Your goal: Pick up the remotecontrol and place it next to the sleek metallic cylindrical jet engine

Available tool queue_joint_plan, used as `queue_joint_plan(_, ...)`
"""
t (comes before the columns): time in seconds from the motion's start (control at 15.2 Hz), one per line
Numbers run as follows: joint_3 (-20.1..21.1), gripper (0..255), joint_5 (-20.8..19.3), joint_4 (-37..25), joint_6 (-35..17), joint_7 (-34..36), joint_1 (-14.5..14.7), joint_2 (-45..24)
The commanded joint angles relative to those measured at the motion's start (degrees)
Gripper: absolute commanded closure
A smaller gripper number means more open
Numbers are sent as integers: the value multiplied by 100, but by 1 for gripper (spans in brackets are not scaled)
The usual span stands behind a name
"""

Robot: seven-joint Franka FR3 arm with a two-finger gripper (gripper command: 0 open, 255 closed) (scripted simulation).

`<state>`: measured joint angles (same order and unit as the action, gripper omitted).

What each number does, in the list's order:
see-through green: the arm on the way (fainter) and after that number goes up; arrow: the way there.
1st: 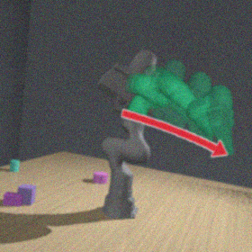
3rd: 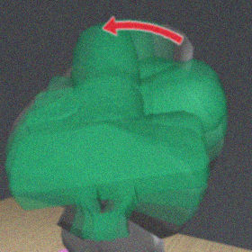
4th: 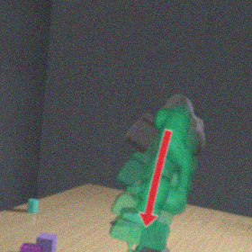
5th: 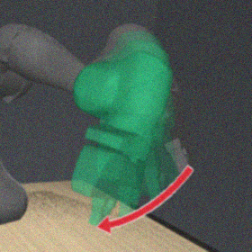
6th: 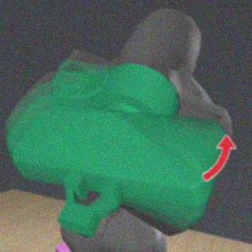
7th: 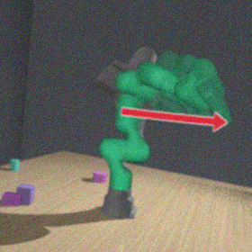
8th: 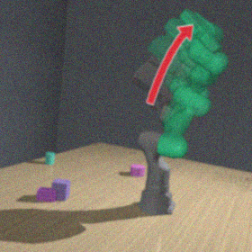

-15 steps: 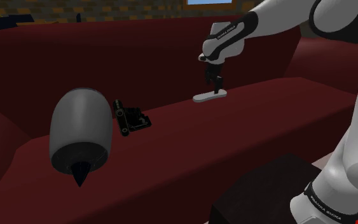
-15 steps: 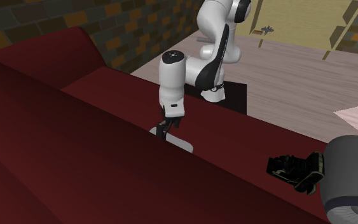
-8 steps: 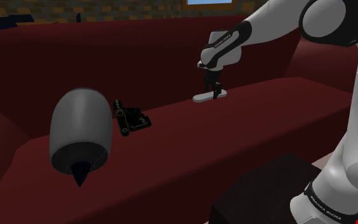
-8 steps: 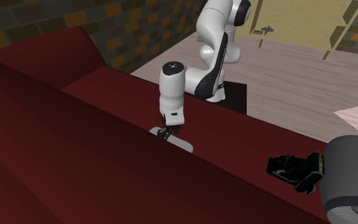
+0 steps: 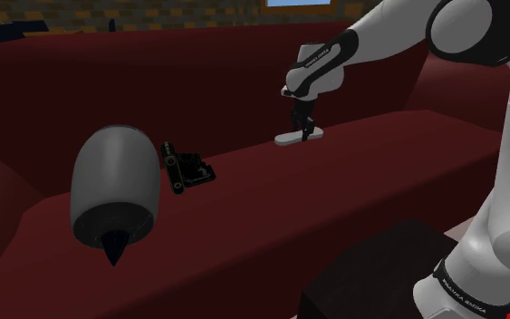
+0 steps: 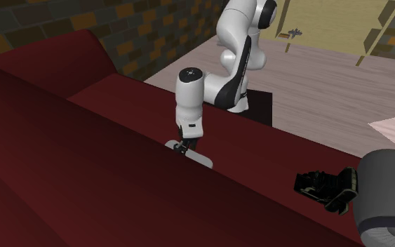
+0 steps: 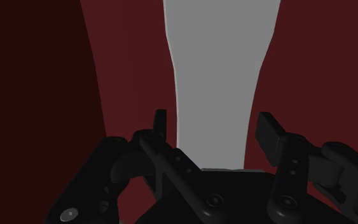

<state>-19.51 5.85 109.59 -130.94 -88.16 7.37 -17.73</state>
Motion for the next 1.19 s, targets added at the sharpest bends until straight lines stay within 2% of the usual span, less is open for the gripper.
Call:
queue_joint_plan(0.0,1,255,3,2,-5,-5,-6,-41)
queue_joint_plan(0.53,5,255,1,12,-16,8,3,-42)
queue_joint_plan(1.12,-52,255,-152,-279,581,97,47,284)
